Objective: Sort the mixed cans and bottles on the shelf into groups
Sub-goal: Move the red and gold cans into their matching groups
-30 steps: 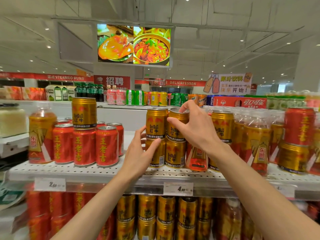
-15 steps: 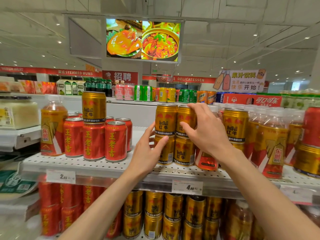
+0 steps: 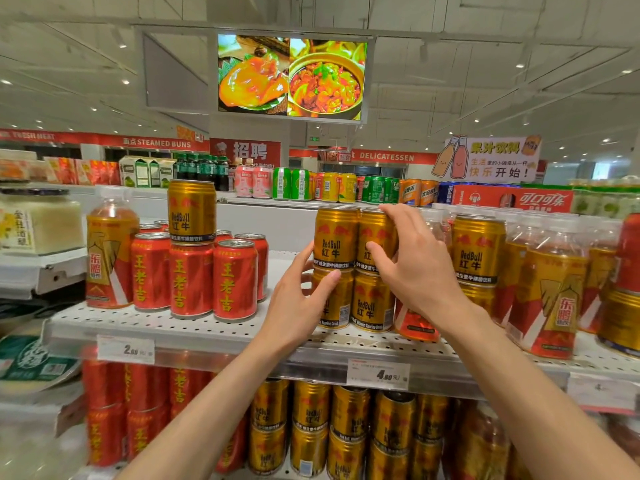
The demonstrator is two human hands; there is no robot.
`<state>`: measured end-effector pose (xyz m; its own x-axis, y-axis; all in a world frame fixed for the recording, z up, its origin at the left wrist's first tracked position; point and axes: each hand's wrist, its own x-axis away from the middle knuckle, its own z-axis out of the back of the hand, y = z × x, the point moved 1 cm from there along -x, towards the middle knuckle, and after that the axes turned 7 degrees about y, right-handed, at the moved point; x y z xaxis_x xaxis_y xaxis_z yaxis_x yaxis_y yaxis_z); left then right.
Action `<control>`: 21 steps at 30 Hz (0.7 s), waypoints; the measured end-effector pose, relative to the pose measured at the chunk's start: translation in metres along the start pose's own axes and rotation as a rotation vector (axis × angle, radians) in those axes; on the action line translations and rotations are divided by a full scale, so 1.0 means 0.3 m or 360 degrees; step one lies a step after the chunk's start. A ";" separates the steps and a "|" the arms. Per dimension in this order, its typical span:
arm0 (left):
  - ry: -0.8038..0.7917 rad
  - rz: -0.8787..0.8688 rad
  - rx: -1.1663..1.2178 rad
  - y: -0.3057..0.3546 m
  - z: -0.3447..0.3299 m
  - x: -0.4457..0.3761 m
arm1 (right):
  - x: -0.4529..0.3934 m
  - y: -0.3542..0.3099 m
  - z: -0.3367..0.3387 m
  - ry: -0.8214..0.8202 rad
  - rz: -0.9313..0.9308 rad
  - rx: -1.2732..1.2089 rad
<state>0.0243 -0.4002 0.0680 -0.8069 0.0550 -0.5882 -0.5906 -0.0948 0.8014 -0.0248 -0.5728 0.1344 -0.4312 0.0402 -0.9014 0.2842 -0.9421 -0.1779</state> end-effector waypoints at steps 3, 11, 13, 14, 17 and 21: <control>0.0006 -0.0017 -0.0044 -0.001 0.000 0.002 | 0.016 -0.001 -0.010 0.0022 -0.0037 0.0023; 0.0168 -0.0200 -0.0303 -0.012 -0.002 0.014 | 0.073 0.010 0.046 -0.0123 0.0000 0.0028; 0.0282 -0.0246 -0.0287 -0.011 0.003 0.022 | 0.098 0.028 0.090 -0.0096 0.0074 -0.0002; 0.0350 -0.0305 -0.0289 -0.009 0.005 0.030 | 0.110 0.042 0.115 -0.0077 0.0109 -0.0004; 0.0415 -0.0582 -0.0372 0.017 -0.005 0.055 | 0.134 0.094 0.186 -0.0040 0.0175 0.0054; 0.0156 -0.0777 -0.0561 0.083 -0.069 0.061 | 0.120 0.138 0.241 0.0029 0.0162 0.0237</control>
<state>-0.0049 -0.4221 0.0749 -0.4291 0.0850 -0.8992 -0.8392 -0.4058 0.3621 -0.0904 -0.6343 0.1231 -0.3905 -0.0529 -0.9191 0.1951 -0.9804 -0.0265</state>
